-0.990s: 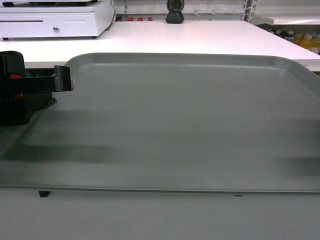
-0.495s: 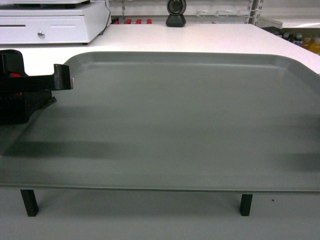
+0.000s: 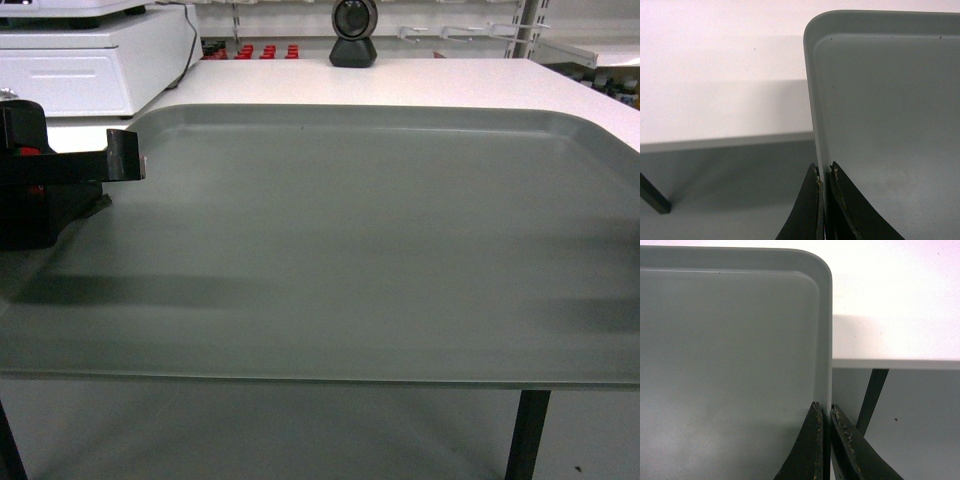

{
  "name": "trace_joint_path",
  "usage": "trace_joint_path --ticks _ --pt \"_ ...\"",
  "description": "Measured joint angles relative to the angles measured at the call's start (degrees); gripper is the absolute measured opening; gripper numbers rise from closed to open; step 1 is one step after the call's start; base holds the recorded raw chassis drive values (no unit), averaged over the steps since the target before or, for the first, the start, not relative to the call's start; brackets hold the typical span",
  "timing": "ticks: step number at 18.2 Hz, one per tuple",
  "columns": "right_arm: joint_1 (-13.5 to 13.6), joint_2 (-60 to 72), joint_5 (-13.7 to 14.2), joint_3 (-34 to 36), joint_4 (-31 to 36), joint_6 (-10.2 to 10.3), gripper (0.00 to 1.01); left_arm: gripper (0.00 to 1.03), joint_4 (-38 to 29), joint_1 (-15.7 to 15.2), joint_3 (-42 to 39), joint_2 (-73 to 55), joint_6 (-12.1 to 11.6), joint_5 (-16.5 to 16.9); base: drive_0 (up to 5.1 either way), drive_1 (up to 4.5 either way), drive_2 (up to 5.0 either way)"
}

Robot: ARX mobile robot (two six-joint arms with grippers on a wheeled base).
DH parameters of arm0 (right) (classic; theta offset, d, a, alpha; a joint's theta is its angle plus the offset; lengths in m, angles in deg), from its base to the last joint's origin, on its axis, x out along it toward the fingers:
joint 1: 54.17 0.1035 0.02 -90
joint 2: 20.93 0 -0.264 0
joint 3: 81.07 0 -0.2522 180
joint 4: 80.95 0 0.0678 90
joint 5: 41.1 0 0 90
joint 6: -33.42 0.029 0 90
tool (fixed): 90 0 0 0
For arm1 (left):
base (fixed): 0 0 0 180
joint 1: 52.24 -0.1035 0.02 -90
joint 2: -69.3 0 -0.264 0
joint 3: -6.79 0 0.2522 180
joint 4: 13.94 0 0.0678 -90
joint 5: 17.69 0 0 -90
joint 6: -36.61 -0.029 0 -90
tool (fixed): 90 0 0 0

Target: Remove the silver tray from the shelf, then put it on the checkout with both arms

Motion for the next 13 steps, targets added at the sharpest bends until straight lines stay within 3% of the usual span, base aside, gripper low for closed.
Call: trace_joint_path --ticks 13 --pt "0.00 0.00 0.00 0.00 0.00 0.00 0.02 0.03 0.09 0.00 0.00 0.02 0.00 0.00 0.0 3.60 -3.6"
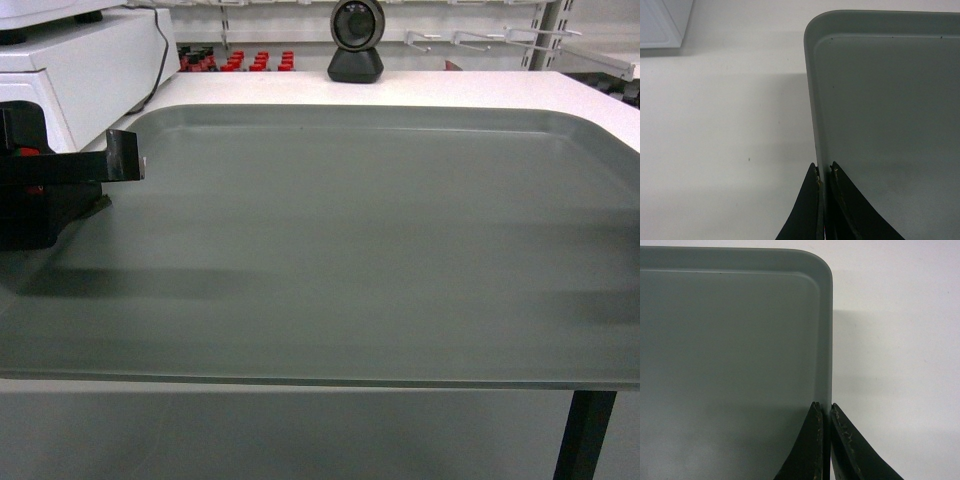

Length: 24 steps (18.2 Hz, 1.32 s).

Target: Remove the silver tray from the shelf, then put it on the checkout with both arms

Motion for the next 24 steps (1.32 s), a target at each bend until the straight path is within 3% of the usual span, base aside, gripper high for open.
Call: trace_joint_path --ticks 9,22,23,24 --pt "0.00 -0.02 0.02 0.00 0.07 0.00 0.02 0.03 -0.17 0.00 0.00 0.00 0.00 0.00 0.0 3.60 -3.6" --pt "0.00 0.00 0.07 0.00 0.26 0.04 0.02 0.03 0.11 0.00 0.02 -0.02 0.04 -0.24 0.0 0.00 0.0" --pt "0.13 0.04 0.87 1.53 5.90 0.37 0.02 0.03 3.17 1.49 1.27 -0.66 0.55 -4.50 0.0 0.00 0.0" --pt "0.28 0.35 2.84 2.16 10.01 0.66 0.02 0.03 3.48 3.48 3.34 -2.64 0.85 -11.65 0.0 0.00 0.0"
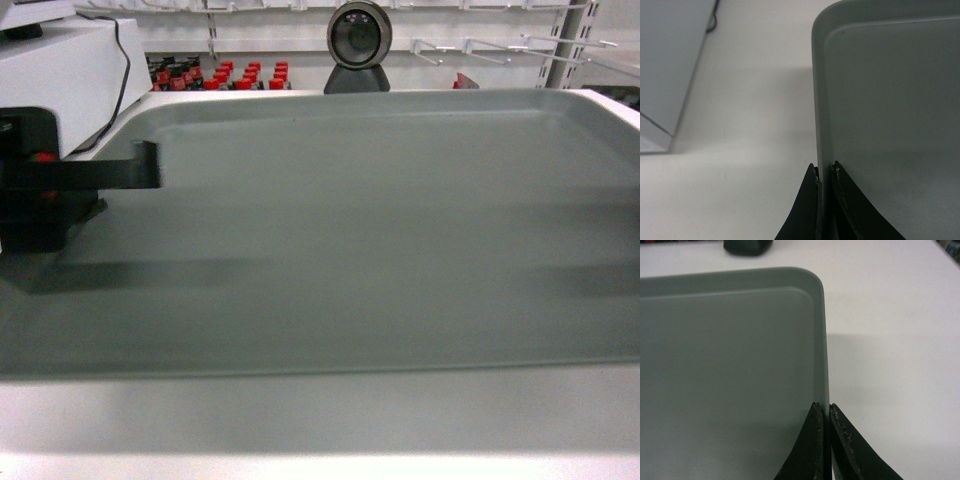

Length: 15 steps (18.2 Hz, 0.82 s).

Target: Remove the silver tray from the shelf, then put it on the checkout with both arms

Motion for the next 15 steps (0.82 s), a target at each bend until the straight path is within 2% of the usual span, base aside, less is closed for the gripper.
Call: trace_joint_path --ticks 1,3,7,8,11,13,14,15 --pt "-0.33 0.76 0.26 -0.17 2.93 -0.02 0.02 0.03 -1.53 0.81 1.75 -1.84 -0.37 -3.48 0.0 0.00 0.0" --pt "-2.23 2.51 -0.22 -1.92 4.55 -0.52 0.02 0.03 -3.93 1.33 5.62 -4.96 -1.99 -5.51 0.0 0.00 0.0" --pt "-5.03 8.39 -1.75 -6.54 2.91 -3.78 0.02 0.03 -3.34 1.33 12.41 -12.70 -2.73 -3.58 0.0 0.00 0.0" --pt "-6.05 11.06 -2.62 -8.13 2.49 -4.63 0.02 0.03 -2.29 1.29 14.05 -14.86 -2.49 -2.82 0.0 0.00 0.0" --pt "-7.17 18.25 -2.40 -12.31 2.32 -7.89 0.02 0.03 -0.13 0.83 18.32 -19.52 -0.26 -0.31 0.0 0.00 0.0" --pt "-7.37 22.45 -2.64 -15.85 1.03 -8.44 0.02 0.03 0.00 0.09 20.50 -22.34 0.52 -0.28 0.0 0.00 0.0" --pt "-7.34 26.36 -3.48 -18.84 -0.11 -8.68 0.02 0.03 1.90 -0.35 22.40 -24.83 0.55 -1.60 0.0 0.00 0.0" --pt "-7.85 30.80 -4.04 -21.62 -1.16 -10.32 0.02 0.03 5.33 0.46 22.97 -25.55 2.49 -2.14 0.0 0.00 0.0"
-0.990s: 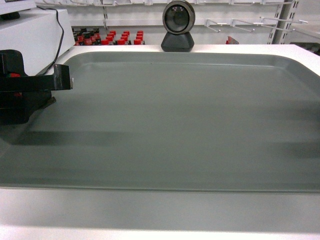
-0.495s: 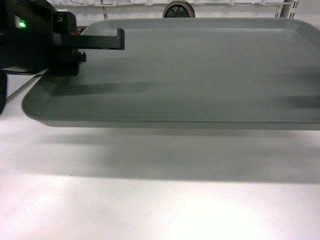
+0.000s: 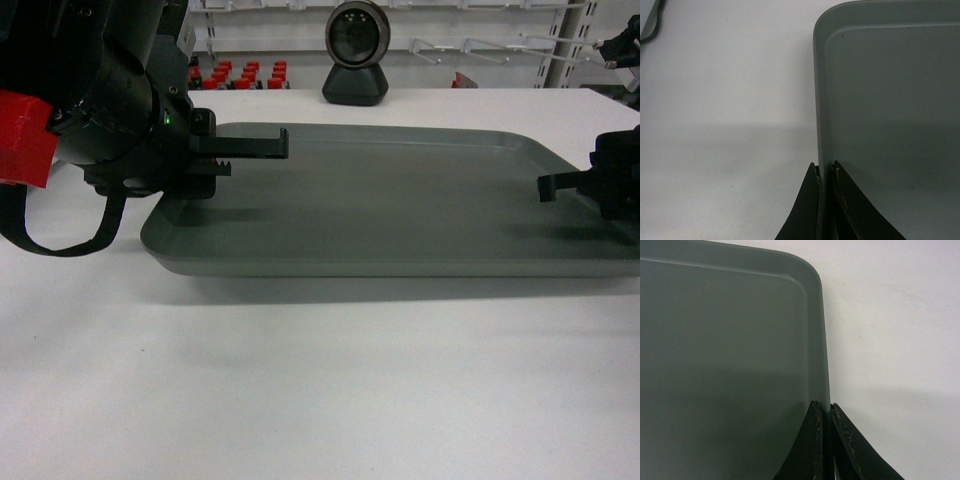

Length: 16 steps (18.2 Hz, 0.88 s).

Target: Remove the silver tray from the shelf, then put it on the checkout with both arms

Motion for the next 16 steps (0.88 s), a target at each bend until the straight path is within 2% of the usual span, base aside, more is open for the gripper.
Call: trace_joint_path --ticks 2,3,4,5,7,9,13,14,15,16 --pt "-0.44 0.90 -0.26 -0.39 -0.07 -1.73 0.02 0.04 0.11 0.39 -0.02 -0.20 0.81 -0.33 0.0 0.00 0.0" --pt "-0.70 1.22 0.44 -0.39 0.59 -2.93 0.10 0.16 0.04 0.70 -0.09 -0.22 0.09 -1.53 0.0 0.00 0.0" --pt "-1.09 1.25 2.43 -0.42 0.92 -3.65 0.17 0.25 -1.11 0.74 -0.44 -0.11 -0.09 -2.27 0.0 0.00 0.0" --pt "-1.97 1.25 3.50 -0.20 1.62 -4.26 0.24 0.30 -1.66 0.55 -0.59 0.04 -0.11 -2.27 0.0 0.00 0.0" --pt "-3.08 1.25 3.82 0.22 2.40 -4.76 0.36 0.41 -1.97 0.13 -0.79 0.57 -0.11 -2.45 0.0 0.00 0.0" --pt "-3.34 1.16 3.82 0.83 3.58 -4.94 0.54 0.60 -2.60 0.57 -1.05 1.68 -0.11 -2.49 0.0 0.00 0.0" --pt "-2.27 -1.44 -0.90 1.73 6.03 -3.72 0.91 0.96 -3.30 1.66 -1.20 5.25 -0.11 -2.69 0.0 0.00 0.0" --pt "-2.23 -1.81 -1.18 1.73 6.58 -3.58 0.96 1.00 -3.30 1.51 -1.20 5.64 -0.15 -2.84 0.0 0.00 0.0" --pt "-2.12 -2.25 -1.53 1.73 6.99 -3.02 1.00 0.99 -3.39 1.51 -1.20 6.03 -0.20 -2.99 0.0 0.00 0.0" --pt "-2.10 -2.89 -2.36 1.84 7.04 -2.38 0.98 0.97 -3.72 1.36 -1.33 6.47 -0.17 -3.02 0.0 0.00 0.0"
